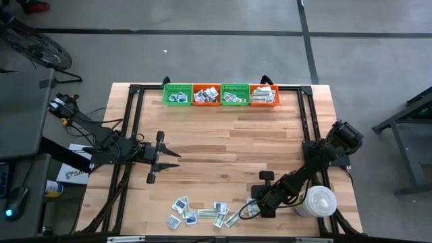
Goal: Pick & Place First Aid Supplies
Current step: Put the blue alcohol pad in the left green bin
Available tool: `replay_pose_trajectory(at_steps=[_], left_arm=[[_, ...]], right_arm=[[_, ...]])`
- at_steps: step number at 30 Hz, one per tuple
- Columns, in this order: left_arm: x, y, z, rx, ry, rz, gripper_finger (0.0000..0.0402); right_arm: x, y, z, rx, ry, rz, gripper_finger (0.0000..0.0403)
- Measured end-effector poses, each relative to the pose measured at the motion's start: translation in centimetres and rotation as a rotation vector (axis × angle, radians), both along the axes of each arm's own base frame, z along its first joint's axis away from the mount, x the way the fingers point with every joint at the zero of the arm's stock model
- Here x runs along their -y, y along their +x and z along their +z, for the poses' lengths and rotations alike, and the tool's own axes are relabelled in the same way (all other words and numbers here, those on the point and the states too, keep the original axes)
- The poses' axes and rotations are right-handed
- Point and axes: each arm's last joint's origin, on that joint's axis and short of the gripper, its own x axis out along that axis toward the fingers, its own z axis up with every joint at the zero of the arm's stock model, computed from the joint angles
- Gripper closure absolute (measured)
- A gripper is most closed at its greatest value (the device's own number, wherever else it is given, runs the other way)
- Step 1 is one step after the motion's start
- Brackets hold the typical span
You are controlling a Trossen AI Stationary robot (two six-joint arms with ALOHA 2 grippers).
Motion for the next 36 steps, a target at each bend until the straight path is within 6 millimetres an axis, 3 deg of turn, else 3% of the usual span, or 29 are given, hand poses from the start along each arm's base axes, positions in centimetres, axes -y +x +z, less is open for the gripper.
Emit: replay_pose_trajectory(at_steps=[6,14,25,31,36], left_arm=[[0.0,0.0,0.0,-0.006,-0.017,0.001,0.0261],[-0.2,0.0,0.0,-0.003,-0.019,0.055,0.0261],[-1.3,0.0,0.1,0.026,-0.004,0.402,0.0261],[-3.3,1.4,0.0,0.032,-0.057,0.461,0.0261],[-5.4,3.7,-0.5,0.037,-0.078,0.495,0.0261]], right_arm=[[1.4,0.3,2.0,0.042,-0.003,-0.087,0.0402],[5.3,0.4,5.7,0.129,-0.129,-0.203,0.0402],[11.6,2.7,12.4,0.548,-0.272,-0.363,0.0403],[15.0,5.0,15.2,0.784,-0.362,-0.36,0.0403],[17.8,6.0,16.5,0.878,-0.424,-0.344,0.0403]])
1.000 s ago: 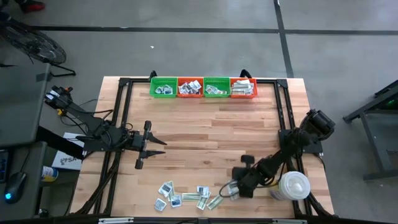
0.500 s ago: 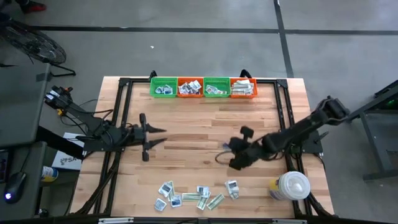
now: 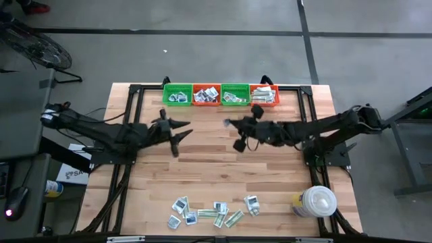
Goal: Pick & Place First Aid Supplies
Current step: Put the blue alcohol pad in the left green bin
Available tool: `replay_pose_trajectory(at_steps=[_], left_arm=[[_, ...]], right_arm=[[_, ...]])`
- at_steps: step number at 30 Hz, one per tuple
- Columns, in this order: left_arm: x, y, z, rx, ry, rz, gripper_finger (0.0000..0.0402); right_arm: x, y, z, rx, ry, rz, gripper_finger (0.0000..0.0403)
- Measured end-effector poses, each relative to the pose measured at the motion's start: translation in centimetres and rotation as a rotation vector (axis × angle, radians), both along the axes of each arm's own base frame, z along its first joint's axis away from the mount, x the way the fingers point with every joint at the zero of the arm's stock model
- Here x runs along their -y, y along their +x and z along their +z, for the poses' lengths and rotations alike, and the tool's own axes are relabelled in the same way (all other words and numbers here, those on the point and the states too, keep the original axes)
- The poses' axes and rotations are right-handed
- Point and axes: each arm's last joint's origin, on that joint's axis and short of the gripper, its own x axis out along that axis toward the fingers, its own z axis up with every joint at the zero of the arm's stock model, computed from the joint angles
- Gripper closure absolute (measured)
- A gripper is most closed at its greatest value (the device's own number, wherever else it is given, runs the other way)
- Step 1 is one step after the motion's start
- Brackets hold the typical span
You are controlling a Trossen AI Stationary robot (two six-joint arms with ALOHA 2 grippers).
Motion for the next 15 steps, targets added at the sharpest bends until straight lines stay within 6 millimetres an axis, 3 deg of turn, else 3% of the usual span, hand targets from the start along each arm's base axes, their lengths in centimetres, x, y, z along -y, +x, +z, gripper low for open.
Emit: replay_pose_trajectory(at_steps=[7,15], left_arm=[[-3.1,3.0,-1.0,0.049,-0.014,0.066,0.0261],[-6.1,6.4,-1.8,0.121,-0.017,0.045,0.0261]], right_arm=[[3.3,0.5,0.7,0.035,-0.037,0.032,0.0403],[5.6,0.5,0.9,0.024,-0.083,0.084,0.0403]])
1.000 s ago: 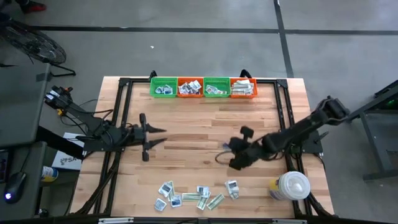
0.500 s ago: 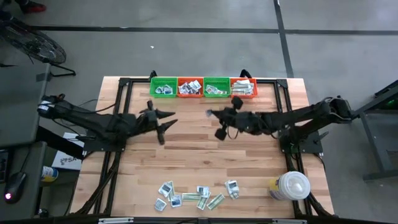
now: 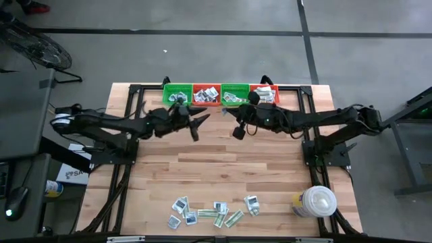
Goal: Pick & Place First Aid Supplies
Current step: Put the blue alcohol pad in the left green bin
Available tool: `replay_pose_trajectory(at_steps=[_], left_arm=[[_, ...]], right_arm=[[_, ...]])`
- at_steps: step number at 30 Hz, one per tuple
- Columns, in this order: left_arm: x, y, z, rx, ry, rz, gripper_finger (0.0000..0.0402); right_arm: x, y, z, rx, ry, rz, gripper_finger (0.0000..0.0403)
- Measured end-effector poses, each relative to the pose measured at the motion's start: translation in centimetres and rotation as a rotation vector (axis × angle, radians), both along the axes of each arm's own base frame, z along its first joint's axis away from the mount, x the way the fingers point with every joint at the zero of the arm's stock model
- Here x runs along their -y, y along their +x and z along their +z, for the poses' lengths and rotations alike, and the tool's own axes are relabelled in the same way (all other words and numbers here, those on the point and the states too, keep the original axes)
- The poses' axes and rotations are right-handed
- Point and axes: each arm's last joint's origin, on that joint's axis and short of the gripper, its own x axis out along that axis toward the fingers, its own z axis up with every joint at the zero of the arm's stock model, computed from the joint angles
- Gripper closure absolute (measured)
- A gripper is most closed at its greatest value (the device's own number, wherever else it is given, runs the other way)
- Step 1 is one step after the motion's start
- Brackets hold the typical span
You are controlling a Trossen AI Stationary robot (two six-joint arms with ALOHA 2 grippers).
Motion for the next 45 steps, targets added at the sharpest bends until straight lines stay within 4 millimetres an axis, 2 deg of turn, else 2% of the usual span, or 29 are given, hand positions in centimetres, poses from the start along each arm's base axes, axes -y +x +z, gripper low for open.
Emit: replay_pose_trajectory(at_steps=[7,13,32,35,41,45], left_arm=[[-2.0,4.0,0.9,-0.016,0.013,0.007,0.0261],[-2.7,5.9,1.5,-0.033,0.008,-0.027,0.0261],[-2.8,6.2,1.8,-0.038,-0.023,0.007,0.0264],[-2.8,6.2,1.8,-0.038,-0.023,0.007,0.0287],[-2.8,6.2,1.8,-0.041,-0.021,0.006,0.0389],[-2.8,6.2,1.8,-0.041,-0.021,0.007,0.0395]], right_arm=[[1.3,-0.2,0.0,-0.028,-0.043,0.021,0.0403],[2.2,-0.3,-0.1,-0.052,-0.067,0.012,0.0403],[2.2,-0.1,0.5,-0.008,-0.111,0.117,0.0403],[2.4,-0.2,0.5,-0.006,-0.109,0.123,0.0403],[2.7,-0.2,0.5,-0.004,-0.105,0.127,0.0403],[2.6,-0.2,0.5,-0.004,-0.105,0.126,0.0403]])
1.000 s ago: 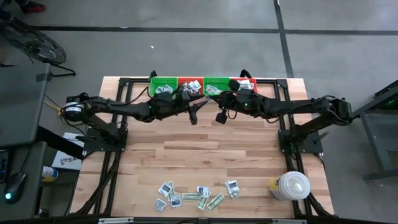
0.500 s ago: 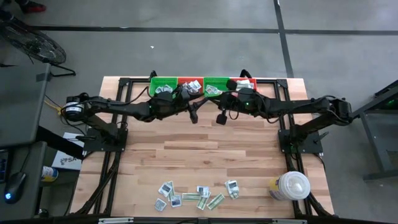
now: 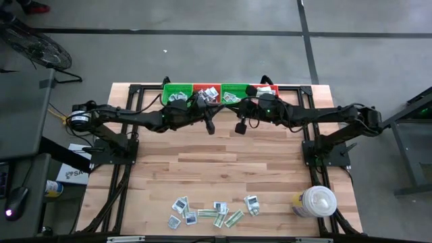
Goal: Pick & Place First Aid Supplies
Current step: Put the blue alcohol pad in the left green bin
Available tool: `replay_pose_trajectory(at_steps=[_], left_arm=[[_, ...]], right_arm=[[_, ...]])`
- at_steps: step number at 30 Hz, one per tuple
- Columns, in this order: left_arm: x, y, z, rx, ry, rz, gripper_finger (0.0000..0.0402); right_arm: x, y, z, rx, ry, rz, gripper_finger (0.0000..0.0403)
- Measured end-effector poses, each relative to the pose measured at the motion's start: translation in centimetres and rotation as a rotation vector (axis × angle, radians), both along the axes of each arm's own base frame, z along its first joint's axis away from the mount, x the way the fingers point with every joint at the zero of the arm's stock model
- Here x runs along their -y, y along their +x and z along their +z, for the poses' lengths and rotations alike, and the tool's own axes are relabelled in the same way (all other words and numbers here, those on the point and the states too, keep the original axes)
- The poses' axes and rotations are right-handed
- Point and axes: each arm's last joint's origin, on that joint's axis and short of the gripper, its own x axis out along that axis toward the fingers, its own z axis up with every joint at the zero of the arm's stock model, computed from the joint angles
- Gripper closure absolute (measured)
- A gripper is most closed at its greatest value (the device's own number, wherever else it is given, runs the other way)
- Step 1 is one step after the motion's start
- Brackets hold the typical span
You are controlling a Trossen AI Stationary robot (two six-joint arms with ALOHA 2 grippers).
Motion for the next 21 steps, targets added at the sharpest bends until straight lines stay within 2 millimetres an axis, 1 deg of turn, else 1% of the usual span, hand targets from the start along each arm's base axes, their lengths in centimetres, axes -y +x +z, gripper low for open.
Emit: replay_pose_trajectory(at_steps=[4,7,11,15,18,21], left_arm=[[0.0,0.0,0.0,0.0,0.0,0.0,0.0399],[0.0,0.0,0.0,-0.002,0.001,0.011,0.04],[-0.1,-0.1,0.0,-0.006,0.003,0.039,0.0401],[-0.8,-0.3,-0.3,-0.045,0.01,0.078,0.0401],[-1.9,-0.7,-0.5,-0.077,-0.01,0.13,0.0401],[-3.3,-1.4,-0.8,-0.133,-0.032,0.179,0.0401]], right_arm=[[0.0,0.0,0.0,0.001,0.0,-0.004,0.0401],[0.0,0.0,0.0,0.001,0.006,0.005,0.0386],[-0.1,-0.4,0.5,0.028,0.05,-0.001,0.0335],[0.5,-1.5,1.5,0.068,0.094,-0.058,0.0274],[1.2,-2.5,2.0,0.069,0.113,-0.133,0.0239],[1.7,-3.5,2.4,0.053,0.122,-0.169,0.022]])
